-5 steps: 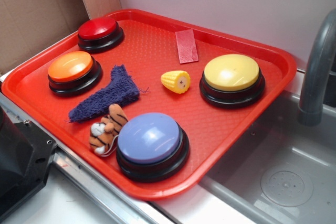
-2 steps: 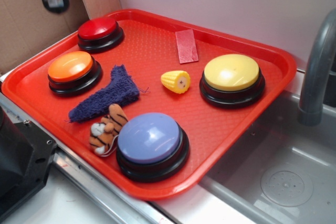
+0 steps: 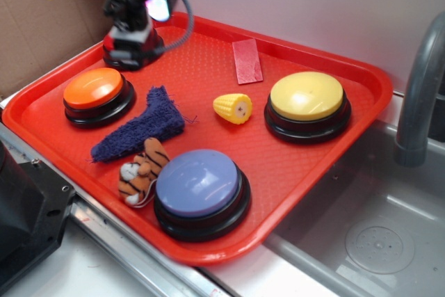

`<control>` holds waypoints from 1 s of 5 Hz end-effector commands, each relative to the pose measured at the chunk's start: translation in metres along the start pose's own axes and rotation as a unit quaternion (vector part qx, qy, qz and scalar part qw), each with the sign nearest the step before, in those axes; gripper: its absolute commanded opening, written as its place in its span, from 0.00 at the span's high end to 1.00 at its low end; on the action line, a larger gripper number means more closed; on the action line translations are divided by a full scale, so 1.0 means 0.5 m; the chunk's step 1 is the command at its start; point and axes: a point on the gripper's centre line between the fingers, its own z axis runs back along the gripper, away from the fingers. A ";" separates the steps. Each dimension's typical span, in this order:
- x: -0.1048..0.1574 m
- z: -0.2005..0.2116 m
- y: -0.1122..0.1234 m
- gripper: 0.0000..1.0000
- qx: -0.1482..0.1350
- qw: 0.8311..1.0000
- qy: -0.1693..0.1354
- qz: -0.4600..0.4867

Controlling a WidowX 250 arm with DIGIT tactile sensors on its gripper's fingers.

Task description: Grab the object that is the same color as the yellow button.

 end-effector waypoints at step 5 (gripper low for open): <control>0.136 -0.109 0.008 0.00 -0.055 0.993 -0.003 -0.101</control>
